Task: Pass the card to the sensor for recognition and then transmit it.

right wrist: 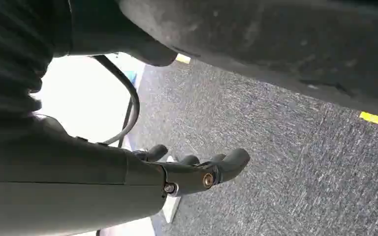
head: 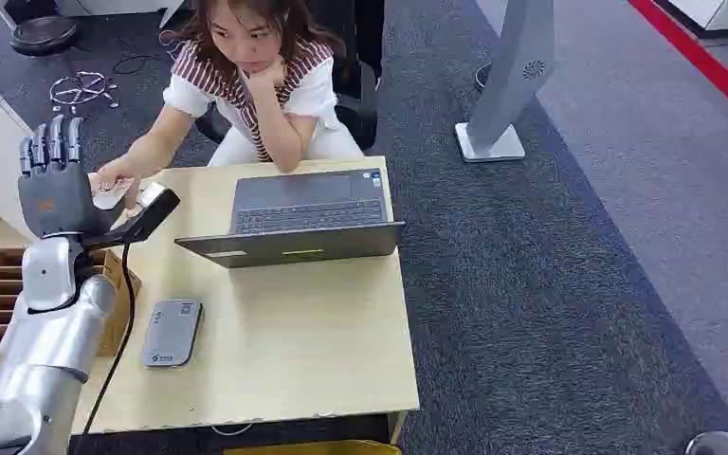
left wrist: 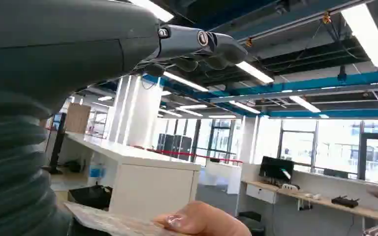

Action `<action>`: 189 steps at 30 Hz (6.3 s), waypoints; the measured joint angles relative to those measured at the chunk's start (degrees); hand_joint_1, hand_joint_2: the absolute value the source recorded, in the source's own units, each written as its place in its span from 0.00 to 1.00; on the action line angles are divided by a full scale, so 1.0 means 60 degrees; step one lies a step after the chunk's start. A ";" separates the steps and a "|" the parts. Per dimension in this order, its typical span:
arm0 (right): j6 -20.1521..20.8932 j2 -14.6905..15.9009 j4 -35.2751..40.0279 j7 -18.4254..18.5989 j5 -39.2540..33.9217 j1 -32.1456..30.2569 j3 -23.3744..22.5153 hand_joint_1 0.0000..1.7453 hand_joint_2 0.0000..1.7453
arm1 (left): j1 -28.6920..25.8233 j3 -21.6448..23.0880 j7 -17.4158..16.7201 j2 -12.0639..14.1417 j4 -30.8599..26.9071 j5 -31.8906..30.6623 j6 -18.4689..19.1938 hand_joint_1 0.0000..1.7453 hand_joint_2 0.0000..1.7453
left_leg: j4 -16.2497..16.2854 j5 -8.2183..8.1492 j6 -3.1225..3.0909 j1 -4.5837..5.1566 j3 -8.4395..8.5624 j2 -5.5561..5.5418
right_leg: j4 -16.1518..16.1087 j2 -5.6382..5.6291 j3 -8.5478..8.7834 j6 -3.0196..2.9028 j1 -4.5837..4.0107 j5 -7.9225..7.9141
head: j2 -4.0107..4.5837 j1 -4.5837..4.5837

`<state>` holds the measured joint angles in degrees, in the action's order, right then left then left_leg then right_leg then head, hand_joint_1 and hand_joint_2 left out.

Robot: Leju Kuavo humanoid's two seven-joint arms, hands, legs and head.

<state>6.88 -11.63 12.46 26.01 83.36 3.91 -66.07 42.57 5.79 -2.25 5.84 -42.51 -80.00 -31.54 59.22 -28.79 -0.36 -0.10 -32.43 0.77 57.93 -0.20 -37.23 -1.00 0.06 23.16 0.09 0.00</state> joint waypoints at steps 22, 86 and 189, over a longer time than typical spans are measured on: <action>0.0044 0.0000 0.0000 0.0047 0.0000 0.0005 0.0051 0.00 1.00 | -0.0021 0.0026 0.0106 0.0029 0.0124 0.0342 0.0029 1.00 1.00 | 0.0000 0.0000 0.0001 0.0000 -0.0007 0.0000 | 0.0000 0.0000 -0.0010 0.0000 0.0000 0.0000 | 0.0000 -0.0004; 0.0007 -0.0044 -0.0055 0.0073 -0.0459 -0.0041 -0.0120 0.00 1.00 | -0.6014 -0.0062 0.2196 0.0186 -0.3431 0.2480 -0.0243 1.00 1.00 | -0.0004 -0.0037 -0.0010 -0.0002 -0.0013 -0.0013 | -0.0002 0.0006 -0.0001 0.0025 -0.0003 0.0055 | -0.0004 -0.0004; 0.0444 -0.0033 -0.0055 0.0441 0.0022 0.0068 0.0248 0.00 1.00 | 0.0281 0.0295 0.0171 0.0721 -0.0393 0.0732 0.0849 1.00 1.00 | 0.0004 0.0014 -0.0002 -0.0001 -0.0010 -0.0062 | -0.0002 0.0047 0.0006 0.0020 -0.0004 0.0013 | 0.0000 0.0000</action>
<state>9.55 -11.82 12.13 28.65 83.49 4.31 -64.59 44.25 7.56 -1.22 10.16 -44.87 -75.60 -26.44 59.24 -28.71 -0.38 -0.10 -32.49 0.40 57.92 0.08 -37.19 -0.87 0.03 23.24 0.09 0.00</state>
